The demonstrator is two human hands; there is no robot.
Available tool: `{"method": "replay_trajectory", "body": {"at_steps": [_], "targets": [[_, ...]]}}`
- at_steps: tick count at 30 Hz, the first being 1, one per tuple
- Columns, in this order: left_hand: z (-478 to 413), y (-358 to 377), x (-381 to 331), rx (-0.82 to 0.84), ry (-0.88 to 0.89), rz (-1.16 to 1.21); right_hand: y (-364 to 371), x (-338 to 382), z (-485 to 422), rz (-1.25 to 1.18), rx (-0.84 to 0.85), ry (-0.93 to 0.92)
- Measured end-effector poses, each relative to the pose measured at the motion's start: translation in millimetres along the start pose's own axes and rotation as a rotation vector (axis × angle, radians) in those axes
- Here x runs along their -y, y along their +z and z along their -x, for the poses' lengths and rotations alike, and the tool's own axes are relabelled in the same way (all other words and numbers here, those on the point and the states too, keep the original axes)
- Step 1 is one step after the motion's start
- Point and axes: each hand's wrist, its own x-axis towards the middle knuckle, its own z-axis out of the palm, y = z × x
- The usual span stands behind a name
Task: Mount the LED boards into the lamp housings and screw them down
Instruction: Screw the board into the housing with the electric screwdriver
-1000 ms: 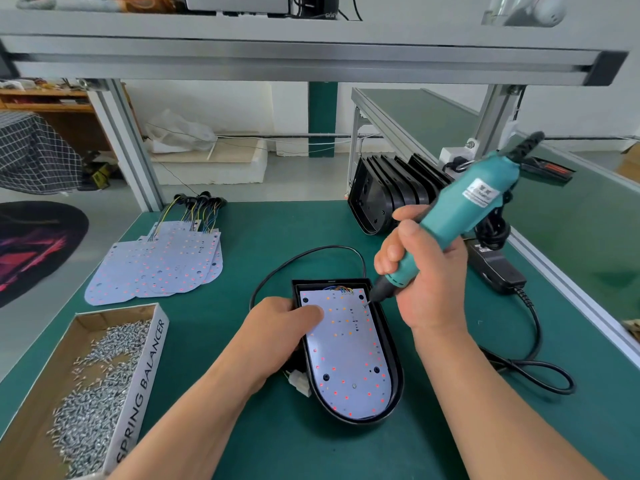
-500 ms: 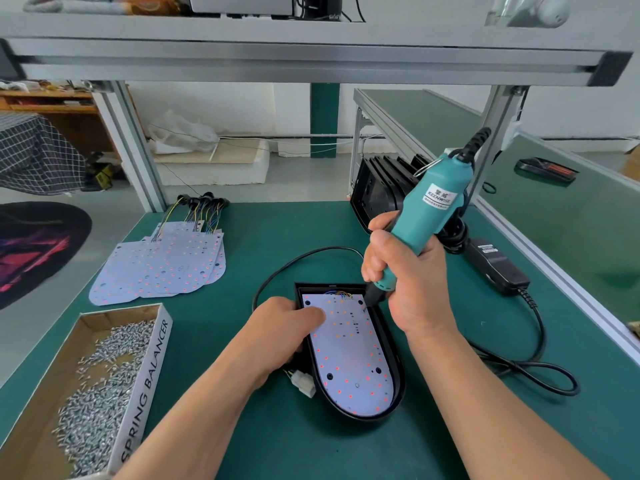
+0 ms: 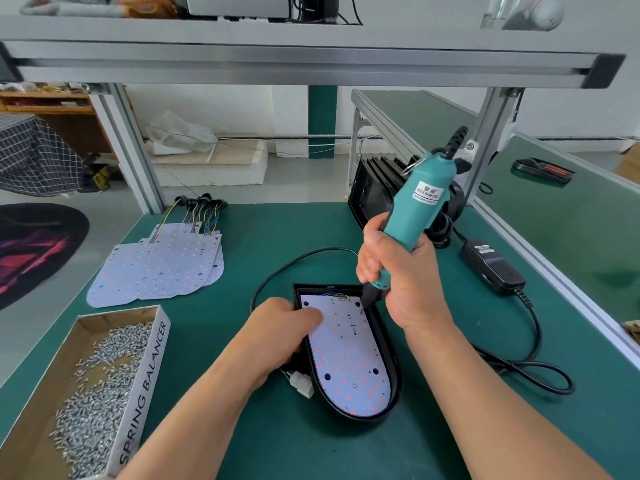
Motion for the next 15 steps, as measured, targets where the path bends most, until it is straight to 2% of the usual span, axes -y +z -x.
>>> {"method": "replay_trajectory", "body": {"at_steps": [6,13,15], "targets": [[2.1,-1.7,-2.1,0.003,-0.013,-0.01,-10.0,6.1,0.1,-0.175,-0.073,0.007],[5.6,-4.9,-1.4,0.024,0.007,0.02,-6.7,24.8,2.3,-0.276,-0.013,-0.091],[8.1,-7.7,-2.2,0.025,0.015,-0.001,-9.9,27.9,4.7,-0.318,-0.049,-0.104]]}}
